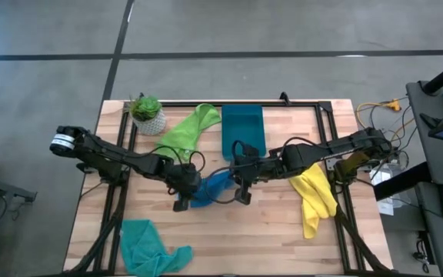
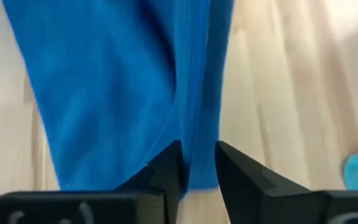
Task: Fold microfiber towels
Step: Fold the blue microfiber cloth
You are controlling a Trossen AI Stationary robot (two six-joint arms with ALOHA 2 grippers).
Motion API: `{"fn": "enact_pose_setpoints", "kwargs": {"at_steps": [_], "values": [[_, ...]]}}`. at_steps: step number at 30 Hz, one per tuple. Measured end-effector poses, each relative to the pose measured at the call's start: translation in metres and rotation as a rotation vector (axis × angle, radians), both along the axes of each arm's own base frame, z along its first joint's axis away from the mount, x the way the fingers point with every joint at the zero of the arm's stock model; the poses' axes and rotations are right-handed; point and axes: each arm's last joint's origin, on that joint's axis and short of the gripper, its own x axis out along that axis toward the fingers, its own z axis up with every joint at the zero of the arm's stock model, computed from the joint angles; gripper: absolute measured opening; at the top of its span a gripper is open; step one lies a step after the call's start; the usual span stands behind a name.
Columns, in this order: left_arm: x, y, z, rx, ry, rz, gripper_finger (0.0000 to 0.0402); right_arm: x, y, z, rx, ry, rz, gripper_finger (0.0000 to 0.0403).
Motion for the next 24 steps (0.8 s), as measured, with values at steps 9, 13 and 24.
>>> {"fn": "enact_pose_setpoints", "kwargs": {"at_steps": [9,13,24], "values": [[-0.018,0.004,-0.004,0.069,0.165,0.025,0.0012,-0.003,-0.002,-0.001,-0.039,0.026,-0.019,0.0008],[-0.025,0.006,0.025,0.087,0.106,0.046,0.0002,-0.013,-0.004,0.010,-0.054,0.011,-0.037,0.0008],[-0.058,0.012,0.135,0.008,-0.163,0.171,0.0000,-0.053,0.013,0.046,0.004,-0.088,-0.057,0.0008]]}}
